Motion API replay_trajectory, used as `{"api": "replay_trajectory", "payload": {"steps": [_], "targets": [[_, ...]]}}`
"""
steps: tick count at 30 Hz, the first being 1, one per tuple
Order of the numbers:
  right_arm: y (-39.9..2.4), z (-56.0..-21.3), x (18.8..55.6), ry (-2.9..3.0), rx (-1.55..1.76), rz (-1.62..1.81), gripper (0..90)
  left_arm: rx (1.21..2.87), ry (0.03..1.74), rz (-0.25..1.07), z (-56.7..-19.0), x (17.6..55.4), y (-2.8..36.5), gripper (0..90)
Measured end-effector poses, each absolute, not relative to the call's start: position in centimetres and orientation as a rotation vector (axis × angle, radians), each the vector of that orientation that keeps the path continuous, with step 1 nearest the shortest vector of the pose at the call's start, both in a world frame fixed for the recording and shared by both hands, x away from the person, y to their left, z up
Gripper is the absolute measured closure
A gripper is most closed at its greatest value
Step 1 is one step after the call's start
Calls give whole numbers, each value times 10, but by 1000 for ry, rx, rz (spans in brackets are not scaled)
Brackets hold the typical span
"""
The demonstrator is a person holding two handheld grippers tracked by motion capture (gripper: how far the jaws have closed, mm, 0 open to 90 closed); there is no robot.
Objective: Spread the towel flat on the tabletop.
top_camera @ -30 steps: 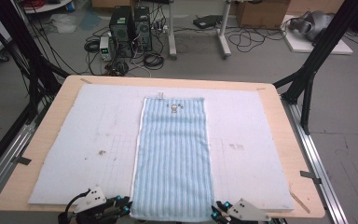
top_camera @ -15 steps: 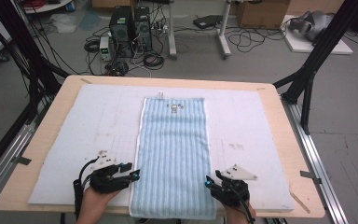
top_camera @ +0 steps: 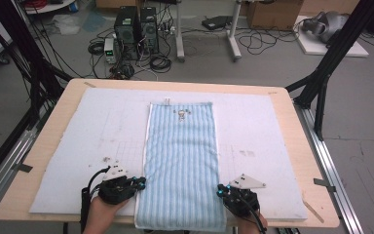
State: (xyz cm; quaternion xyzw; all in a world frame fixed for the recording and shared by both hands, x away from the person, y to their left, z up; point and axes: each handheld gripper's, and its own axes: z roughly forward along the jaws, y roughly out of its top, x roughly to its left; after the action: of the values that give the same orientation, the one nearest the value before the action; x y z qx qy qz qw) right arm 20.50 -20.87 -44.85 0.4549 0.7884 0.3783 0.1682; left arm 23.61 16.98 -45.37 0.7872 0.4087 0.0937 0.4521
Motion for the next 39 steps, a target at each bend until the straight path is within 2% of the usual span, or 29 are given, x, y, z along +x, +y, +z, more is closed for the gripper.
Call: {"api": "replay_trajectory", "payload": {"steps": [11, 12, 14, 17, 22, 26, 28, 29, 31, 33, 39], "targets": [[-215, -446, 182, 2315, 1248, 1076, 877, 1965, 932, 157, -456, 222, 185, 828], [-215, -445, 182, 2314, 1241, 1075, 863, 1959, 930, 164, -455, 224, 186, 803], [-217, -442, 186, 2286, 1240, 1117, 780, 1928, 940, 175, -453, 232, 187, 684], [-217, -437, 199, 2237, 1246, 1155, 733, 1887, 963, 192, -447, 245, 188, 601], [-209, -433, 227, 2207, 1252, 1166, 645, 1862, 1000, 214, -442, 270, 179, 574], [-199, -439, 244, 2252, 1242, 1122, 639, 1870, 1026, 222, -451, 282, 170, 623], [-195, -445, 248, 2291, 1234, 1092, 664, 1906, 1035, 220, -454, 284, 167, 666], [-193, -448, 249, 2303, 1220, 1066, 686, 1921, 1021, 239, -453, 282, 165, 706], [-195, -448, 248, 2302, 1206, 1072, 790, 1976, 995, 277, -453, 279, 160, 855], [-197, -448, 247, 2322, 1190, 1081, 855, 1994, 985, 307, -452, 276, 158, 877], [-202, -448, 240, 2336, 1185, 1098, 863, 2014, 977, 265, -450, 271, 163, 882]]}}
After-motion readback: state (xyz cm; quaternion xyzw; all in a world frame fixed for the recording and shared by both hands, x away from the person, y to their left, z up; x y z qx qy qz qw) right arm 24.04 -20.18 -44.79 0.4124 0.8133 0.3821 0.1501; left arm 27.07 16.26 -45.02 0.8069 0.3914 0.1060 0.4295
